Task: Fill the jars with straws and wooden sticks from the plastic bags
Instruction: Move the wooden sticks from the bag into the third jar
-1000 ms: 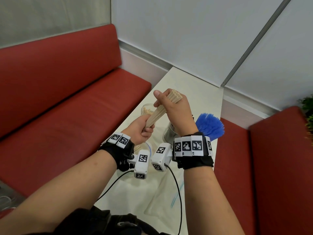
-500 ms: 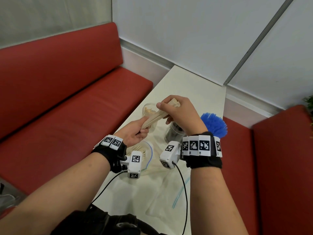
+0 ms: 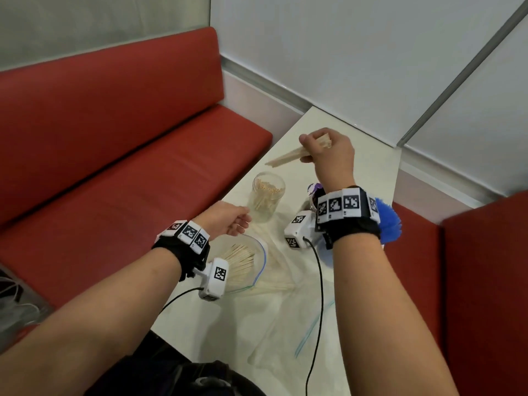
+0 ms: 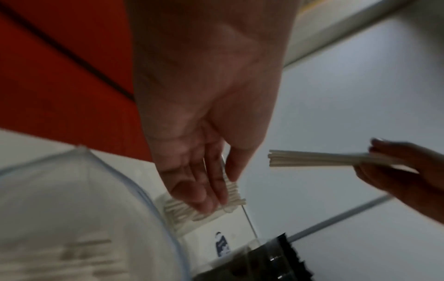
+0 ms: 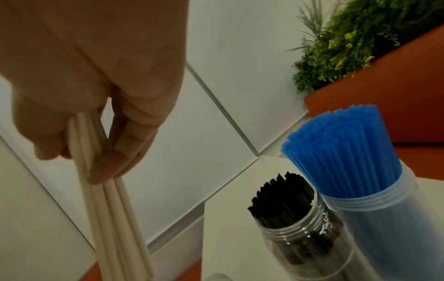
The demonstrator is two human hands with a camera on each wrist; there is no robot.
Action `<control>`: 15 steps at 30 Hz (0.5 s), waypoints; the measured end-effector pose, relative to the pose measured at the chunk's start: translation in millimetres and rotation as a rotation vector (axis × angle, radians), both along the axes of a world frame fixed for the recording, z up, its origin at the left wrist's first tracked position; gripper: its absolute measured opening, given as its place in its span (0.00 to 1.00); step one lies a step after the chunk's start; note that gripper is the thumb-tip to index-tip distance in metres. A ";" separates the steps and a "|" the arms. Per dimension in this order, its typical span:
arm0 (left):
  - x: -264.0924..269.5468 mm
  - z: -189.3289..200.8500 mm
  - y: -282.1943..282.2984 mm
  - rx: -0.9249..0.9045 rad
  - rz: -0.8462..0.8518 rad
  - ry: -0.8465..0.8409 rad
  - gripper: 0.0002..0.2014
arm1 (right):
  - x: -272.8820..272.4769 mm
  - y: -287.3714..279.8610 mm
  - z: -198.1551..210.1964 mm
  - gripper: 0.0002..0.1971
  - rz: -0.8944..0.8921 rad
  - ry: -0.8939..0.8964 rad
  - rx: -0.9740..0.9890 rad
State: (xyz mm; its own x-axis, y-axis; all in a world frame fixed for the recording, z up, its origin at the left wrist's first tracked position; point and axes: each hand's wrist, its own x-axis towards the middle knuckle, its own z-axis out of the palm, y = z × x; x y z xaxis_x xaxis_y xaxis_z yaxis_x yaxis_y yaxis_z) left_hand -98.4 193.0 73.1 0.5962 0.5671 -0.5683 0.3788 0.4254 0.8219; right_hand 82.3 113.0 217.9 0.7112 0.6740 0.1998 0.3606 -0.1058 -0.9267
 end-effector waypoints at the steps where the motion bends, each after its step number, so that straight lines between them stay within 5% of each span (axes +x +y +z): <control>1: -1.6 -1.2 -0.8 0.038 -0.073 0.055 0.14 | 3.0 8.3 -5.9 0.10 -0.024 -0.015 -0.010; 7: -9.2 -28.1 -12.4 0.369 -0.598 0.453 0.12 | 11.4 41.1 -71.2 0.07 -0.129 -0.023 -0.211; 10: -12.0 -48.7 -17.6 0.630 -0.669 0.552 0.15 | 12.4 45.5 -101.4 0.08 -0.132 -0.010 -0.309; 15: -19.3 -83.3 -29.8 0.787 -0.775 0.690 0.24 | 10.1 49.7 -128.8 0.18 -0.059 0.038 -0.402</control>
